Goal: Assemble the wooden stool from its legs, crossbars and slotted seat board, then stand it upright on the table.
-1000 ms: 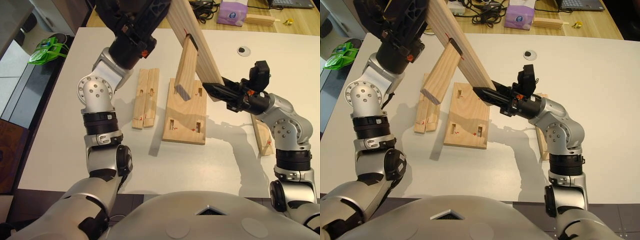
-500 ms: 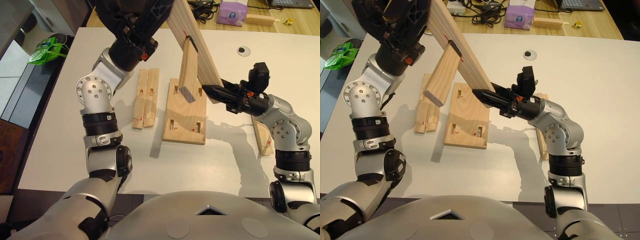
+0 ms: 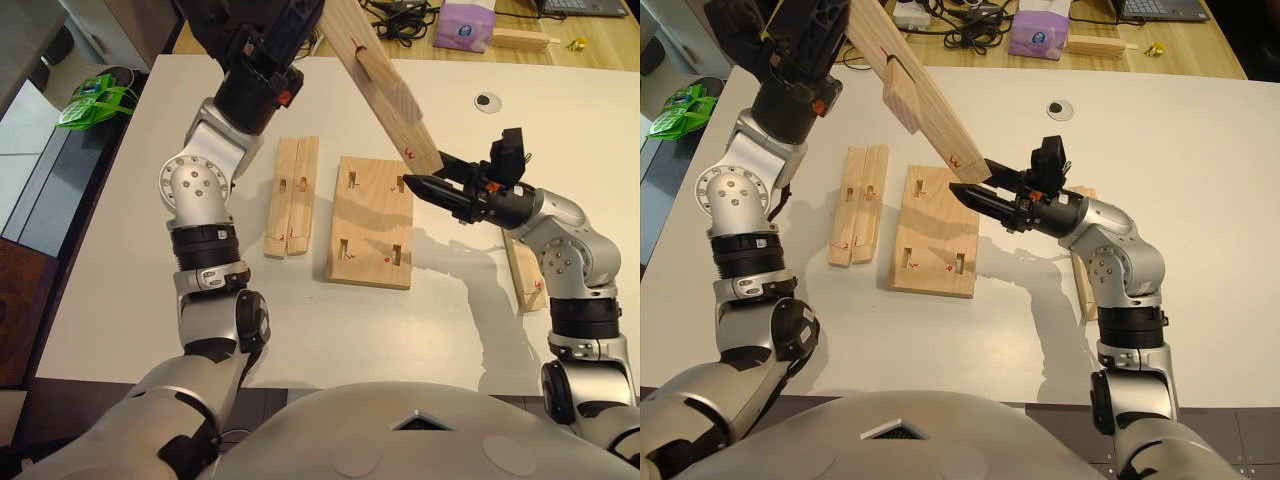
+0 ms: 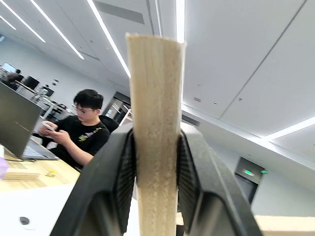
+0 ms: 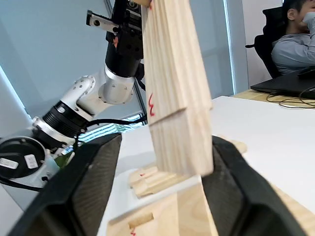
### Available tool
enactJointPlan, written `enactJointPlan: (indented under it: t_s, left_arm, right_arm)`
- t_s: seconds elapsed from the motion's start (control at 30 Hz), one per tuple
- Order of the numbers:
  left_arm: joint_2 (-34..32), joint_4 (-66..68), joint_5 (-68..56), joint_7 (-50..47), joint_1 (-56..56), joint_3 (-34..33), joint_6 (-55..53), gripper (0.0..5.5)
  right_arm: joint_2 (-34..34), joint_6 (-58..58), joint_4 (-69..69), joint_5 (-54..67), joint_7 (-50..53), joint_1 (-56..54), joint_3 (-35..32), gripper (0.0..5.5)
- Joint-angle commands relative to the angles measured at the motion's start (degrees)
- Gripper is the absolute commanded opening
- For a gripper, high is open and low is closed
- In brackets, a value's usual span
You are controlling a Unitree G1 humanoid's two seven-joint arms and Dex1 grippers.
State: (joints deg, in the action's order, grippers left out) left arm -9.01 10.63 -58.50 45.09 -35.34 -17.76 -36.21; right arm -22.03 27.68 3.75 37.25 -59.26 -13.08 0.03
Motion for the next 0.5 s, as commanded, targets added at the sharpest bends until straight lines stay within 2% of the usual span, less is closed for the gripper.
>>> enactJointPlan:
  t_s: [0.03,0.2,0.4,0.5]
  left_arm:
    - [-0.88,-4.01,2.74,-4.47,1.57,-0.97,2.81,1.03]
    - [-0.88,-13.34,2.93,-10.62,7.18,-1.66,2.18,1.03]
    - [2.62,-18.96,2.07,-18.26,8.91,-3.05,5.55,1.03]
    - [4.72,-21.25,2.5,-21.6,9.86,-3.06,8.09,1.03]
  right_arm:
    - [-5.41,-3.73,-2.29,-5.04,-1.9,4.58,-0.08,3.45]
    - [-9.98,-10.83,-5.63,-11.25,-4.66,10.24,0.52,4.2]
    - [-9.78,-9.36,0.89,-10.16,-7.64,8.89,4.07,4.2]
    - [-9.08,-9.88,1.52,-13.95,-6.81,5.43,8.66,3.59]
